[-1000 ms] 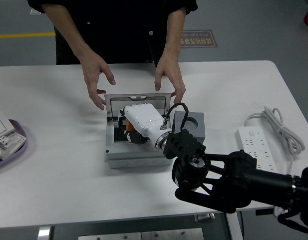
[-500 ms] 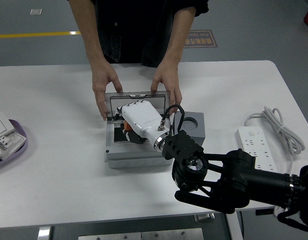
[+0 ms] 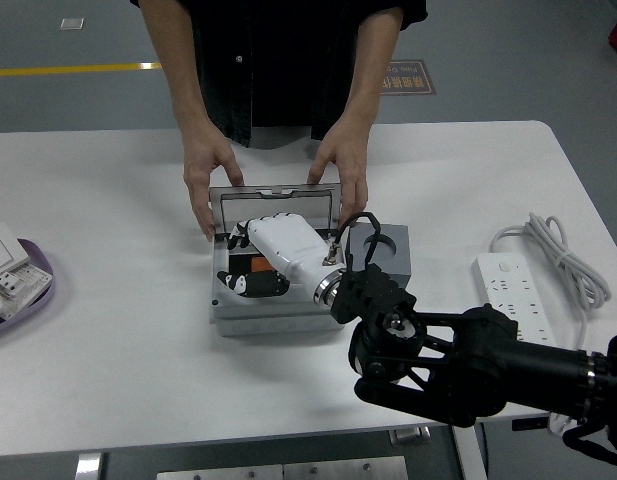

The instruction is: Pick up the cylinder from the cube,place it in the box,flap close box

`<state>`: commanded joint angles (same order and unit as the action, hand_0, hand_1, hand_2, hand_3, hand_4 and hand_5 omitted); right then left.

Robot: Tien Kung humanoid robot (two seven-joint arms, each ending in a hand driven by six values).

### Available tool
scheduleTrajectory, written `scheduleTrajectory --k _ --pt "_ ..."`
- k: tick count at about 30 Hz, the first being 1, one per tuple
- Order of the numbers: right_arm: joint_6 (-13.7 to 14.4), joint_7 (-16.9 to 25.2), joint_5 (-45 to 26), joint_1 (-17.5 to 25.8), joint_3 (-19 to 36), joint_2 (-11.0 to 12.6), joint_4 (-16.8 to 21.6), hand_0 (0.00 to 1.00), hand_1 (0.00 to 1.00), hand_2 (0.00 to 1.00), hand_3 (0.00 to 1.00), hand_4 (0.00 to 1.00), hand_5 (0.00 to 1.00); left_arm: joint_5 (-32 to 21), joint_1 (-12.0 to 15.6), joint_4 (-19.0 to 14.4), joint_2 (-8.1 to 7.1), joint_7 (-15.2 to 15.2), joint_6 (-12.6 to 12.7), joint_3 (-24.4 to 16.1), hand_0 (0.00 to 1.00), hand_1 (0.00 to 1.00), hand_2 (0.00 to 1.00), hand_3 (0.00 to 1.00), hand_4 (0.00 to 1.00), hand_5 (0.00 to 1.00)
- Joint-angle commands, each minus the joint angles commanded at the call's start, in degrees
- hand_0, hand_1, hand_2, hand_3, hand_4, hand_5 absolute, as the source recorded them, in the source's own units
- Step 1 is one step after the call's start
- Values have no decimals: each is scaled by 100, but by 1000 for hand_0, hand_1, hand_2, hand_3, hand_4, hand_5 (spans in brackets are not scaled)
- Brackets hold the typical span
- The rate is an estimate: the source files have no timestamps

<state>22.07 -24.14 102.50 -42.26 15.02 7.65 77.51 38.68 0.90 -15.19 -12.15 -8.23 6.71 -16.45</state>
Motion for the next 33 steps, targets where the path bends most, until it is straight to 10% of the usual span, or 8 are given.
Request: scheduleTrajectory --k 9,22,33 --pt "533 567 -1261 -65 983 697 993 761 623 657 675 847 581 100 83 0 81 -146 -51 -90 515 556 566 580 710 245" --pt "384 651 -2137 -814 244 749 -52 733 603 643 648 806 549 138 13 -8 49 -145 -63 -98 515 553 567 585 682 222" --pt "457 142 -1465 -622 -98 1191 700 725 602 631 656 778 531 340 15 -23 108 -226 -88 -204 516 553 565 583 675 222"
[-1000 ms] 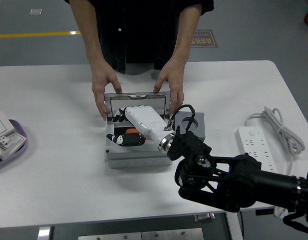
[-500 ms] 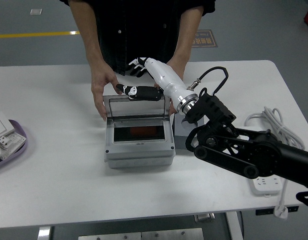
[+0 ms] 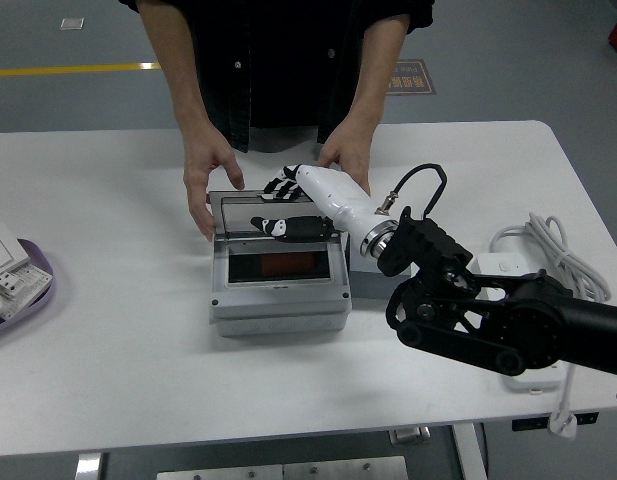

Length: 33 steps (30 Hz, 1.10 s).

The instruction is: Pick up the cylinder from the cube,place it in the box,flap close box

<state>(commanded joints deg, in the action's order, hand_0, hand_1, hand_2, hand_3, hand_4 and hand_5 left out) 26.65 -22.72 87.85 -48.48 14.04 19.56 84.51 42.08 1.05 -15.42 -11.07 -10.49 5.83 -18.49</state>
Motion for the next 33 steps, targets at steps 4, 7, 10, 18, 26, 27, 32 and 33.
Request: scheduleTrajectory --k 4,7,10,18,26,27,32,33 --pt "-26 -279 115 199 33 284 533 725 602 631 656 778 531 13 23 2 -20 10 6 3 516 553 565 583 675 222" --pt "-152 -469 182 362 104 367 858 716 606 639 657 757 515 77 50 7 -47 16 14 -21 516 553 566 583 671 222" --pt "-400 -703 362 472 223 426 1106 716 606 639 657 757 515 156 78 7 -55 -9 14 -69 516 553 566 583 671 222" --pt "-1228 -586 -367 502 265 481 1150 721 623 670 665 626 516 173 73 1 -45 -17 18 -90 516 545 566 587 649 212" --pt "-1110 57 -1096 714 704 483 1026 725 633 698 678 448 542 151 80 -8 -42 -9 21 -87 516 546 565 590 646 209" --pt "-1072 82 -1031 734 788 504 1063 725 633 698 678 448 542 159 84 -10 -42 -12 20 -91 516 546 565 590 646 209" --pt "-1017 66 -563 849 1248 619 1296 727 640 706 687 445 526 216 85 -16 -40 -31 7 -125 517 545 565 591 641 210" --pt "-1020 66 -490 888 1356 643 1340 727 640 706 687 445 526 217 82 -16 -38 -30 6 -125 517 545 565 591 641 210"
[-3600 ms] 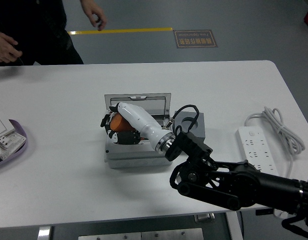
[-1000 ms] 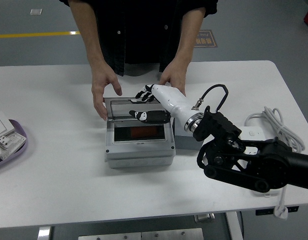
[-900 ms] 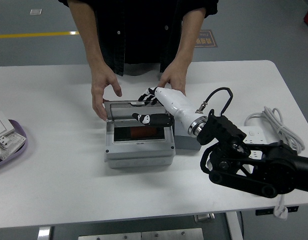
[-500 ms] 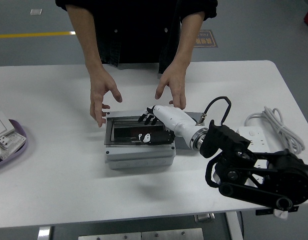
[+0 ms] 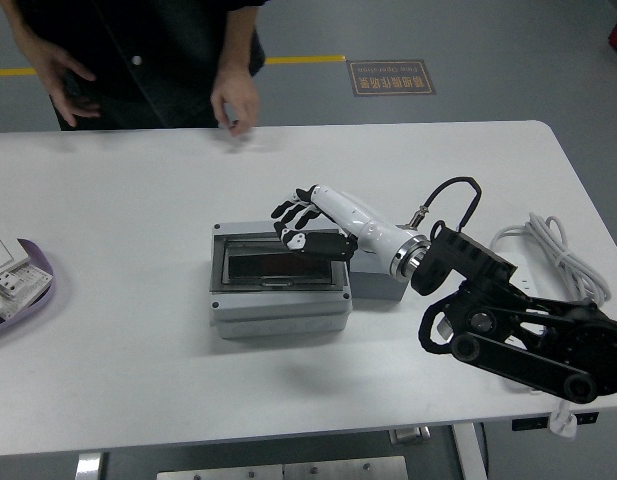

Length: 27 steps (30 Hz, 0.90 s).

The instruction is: Pick up the cylinder from the cube,place it in the box,flap close box

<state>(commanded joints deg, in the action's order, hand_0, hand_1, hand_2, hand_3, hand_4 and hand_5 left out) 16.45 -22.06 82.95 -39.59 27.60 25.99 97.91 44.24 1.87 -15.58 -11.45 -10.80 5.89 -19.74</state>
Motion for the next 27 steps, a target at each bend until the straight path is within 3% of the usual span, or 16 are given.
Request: scheduleTrajectory --k 3,7,14,15,18,20,21,26,27 --pt "79 96 135 166 302 61 59 724 635 698 679 478 504 -6 -3 1 9 0 -3 1 517 544 565 593 635 208" --pt "543 543 17 562 758 46 -179 724 635 698 679 478 504 -20 20 7 44 -14 -2 -19 517 544 565 593 635 208" --pt "1527 2007 -1373 1174 1084 -391 -1223 723 630 693 672 498 497 -37 118 29 176 -30 14 -86 516 543 566 593 627 217" --pt "1640 2200 -1564 1242 1106 -437 -1355 721 638 677 657 538 489 -25 124 33 187 -35 12 -104 516 544 567 593 629 215" --pt "2028 2873 -2236 1479 1211 -529 -1757 721 638 677 657 538 489 13 120 40 193 -103 -26 -179 516 544 567 593 629 215" --pt "2053 3320 -2681 1608 1287 -538 -1893 721 638 677 657 538 489 13 101 42 184 -139 -55 -195 516 544 567 593 629 215" --pt "2053 3525 -2867 1676 1346 -526 -1891 751 710 716 679 719 426 -8 86 42 181 -141 -64 -181 516 545 567 595 635 216" --pt "2053 4260 -3118 1933 1753 -462 -1631 751 710 716 679 719 426 -8 40 65 192 -115 -61 -210 516 545 567 595 635 216" --pt "2053 4307 -3005 1961 1843 -450 -1569 753 716 734 671 748 329 11 34 70 193 -108 -59 -224 518 546 569 598 638 215"
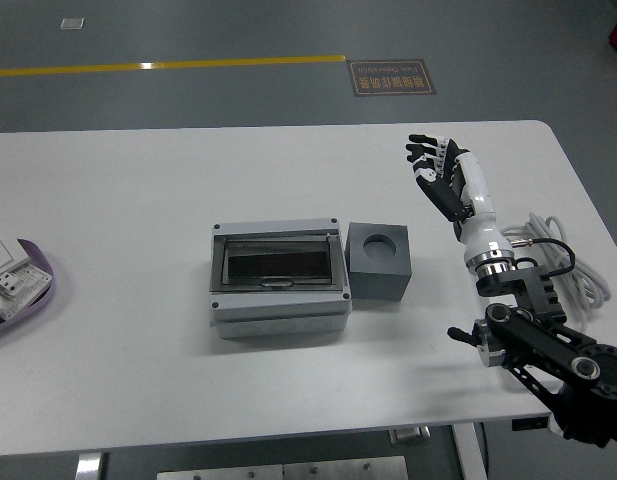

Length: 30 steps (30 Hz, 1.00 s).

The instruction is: Pick up the cylinder from the cube,place it in the box,flap close box

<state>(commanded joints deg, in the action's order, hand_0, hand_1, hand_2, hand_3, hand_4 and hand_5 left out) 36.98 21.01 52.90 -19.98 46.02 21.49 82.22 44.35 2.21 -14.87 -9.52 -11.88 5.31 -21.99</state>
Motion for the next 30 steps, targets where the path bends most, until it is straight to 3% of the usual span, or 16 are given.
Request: scheduleTrajectory --k 5,6,16,21,30 --pt "0 154 183 22 296 71 123 753 716 734 671 748 329 36 -49 18 -62 69 20 -18 518 546 569 598 638 215" --pt "0 256 75 34 310 89 106 775 741 758 691 772 293 54 -63 22 -84 78 19 -24 519 548 568 597 639 218" --pt "0 1553 -1514 372 353 39 -27 773 740 764 706 785 285 467 -166 41 -234 13 -65 -214 518 547 566 596 650 221" --pt "0 1597 -1961 395 410 38 28 736 721 758 680 793 310 505 -238 59 -259 33 -74 -199 518 550 567 595 669 233" --pt "0 1597 -2085 482 560 119 75 729 703 738 670 783 320 230 -246 68 -265 103 -79 -100 522 555 569 595 675 228"
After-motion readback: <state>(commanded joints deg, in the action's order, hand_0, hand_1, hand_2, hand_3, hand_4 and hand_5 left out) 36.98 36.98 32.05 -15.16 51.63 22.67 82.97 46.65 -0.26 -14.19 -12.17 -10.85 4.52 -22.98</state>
